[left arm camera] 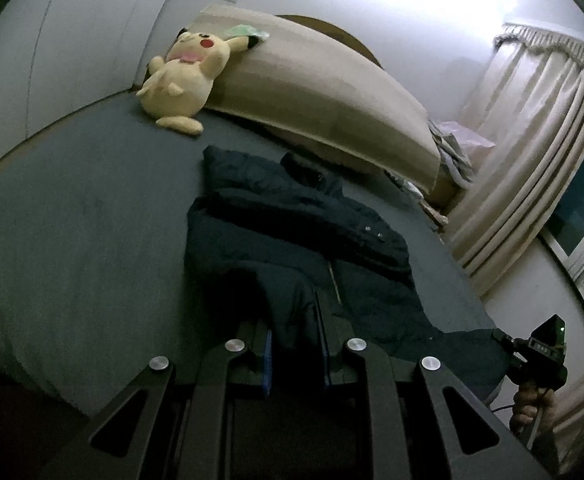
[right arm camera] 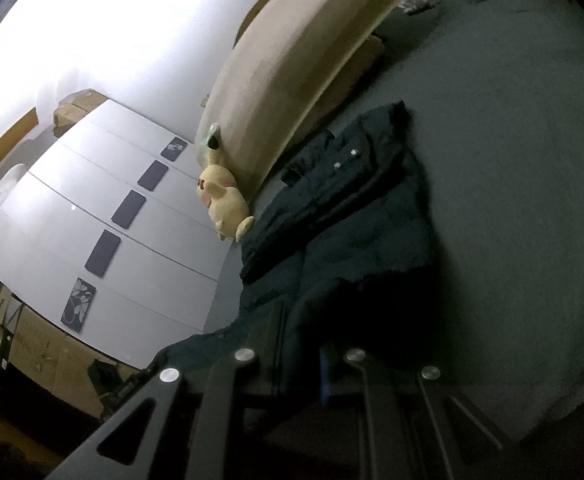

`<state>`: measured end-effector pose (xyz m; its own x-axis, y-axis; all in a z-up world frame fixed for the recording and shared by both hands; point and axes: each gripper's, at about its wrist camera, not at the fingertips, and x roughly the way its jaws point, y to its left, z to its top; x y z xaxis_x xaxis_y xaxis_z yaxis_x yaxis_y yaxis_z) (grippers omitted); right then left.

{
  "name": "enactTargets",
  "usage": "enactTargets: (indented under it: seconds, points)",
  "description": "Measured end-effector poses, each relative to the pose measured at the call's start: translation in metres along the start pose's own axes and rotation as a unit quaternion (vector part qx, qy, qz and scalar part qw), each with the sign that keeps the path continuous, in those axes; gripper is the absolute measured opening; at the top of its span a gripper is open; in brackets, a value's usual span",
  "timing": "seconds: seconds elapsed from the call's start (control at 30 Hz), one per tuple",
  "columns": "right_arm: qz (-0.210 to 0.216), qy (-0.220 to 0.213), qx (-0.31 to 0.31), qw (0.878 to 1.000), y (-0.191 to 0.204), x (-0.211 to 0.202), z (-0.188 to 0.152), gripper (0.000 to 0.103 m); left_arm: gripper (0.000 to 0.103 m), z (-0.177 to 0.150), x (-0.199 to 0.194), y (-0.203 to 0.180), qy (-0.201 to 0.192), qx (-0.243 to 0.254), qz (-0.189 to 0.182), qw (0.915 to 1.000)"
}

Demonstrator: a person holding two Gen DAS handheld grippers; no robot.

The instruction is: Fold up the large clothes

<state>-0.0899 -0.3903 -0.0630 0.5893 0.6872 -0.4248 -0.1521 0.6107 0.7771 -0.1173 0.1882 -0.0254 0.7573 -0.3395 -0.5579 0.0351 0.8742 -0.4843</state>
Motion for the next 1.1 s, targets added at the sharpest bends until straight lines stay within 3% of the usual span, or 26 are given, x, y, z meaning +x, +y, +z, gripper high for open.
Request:
enactTargets:
  seconds: [0.27, 0.6, 1.1]
  points:
    - [0.010, -0.013, -0.023, 1.000, 0.014, 0.016, 0.036, 0.014, 0.018, 0.037, 0.015, -0.016, -0.011, 0.038, 0.009, 0.9992]
    - [0.018, -0.051, -0.034, 0.998, 0.031, 0.049, 0.109, 0.014, 0.018, 0.098, 0.050, -0.026, -0.036, 0.053, 0.021, 0.9977]
    - [-0.039, -0.070, -0.031, 0.996, 0.024, 0.138, 0.208, 0.014, 0.017, 0.175, 0.151, -0.024, -0.043, 0.063, 0.070, 0.9946]
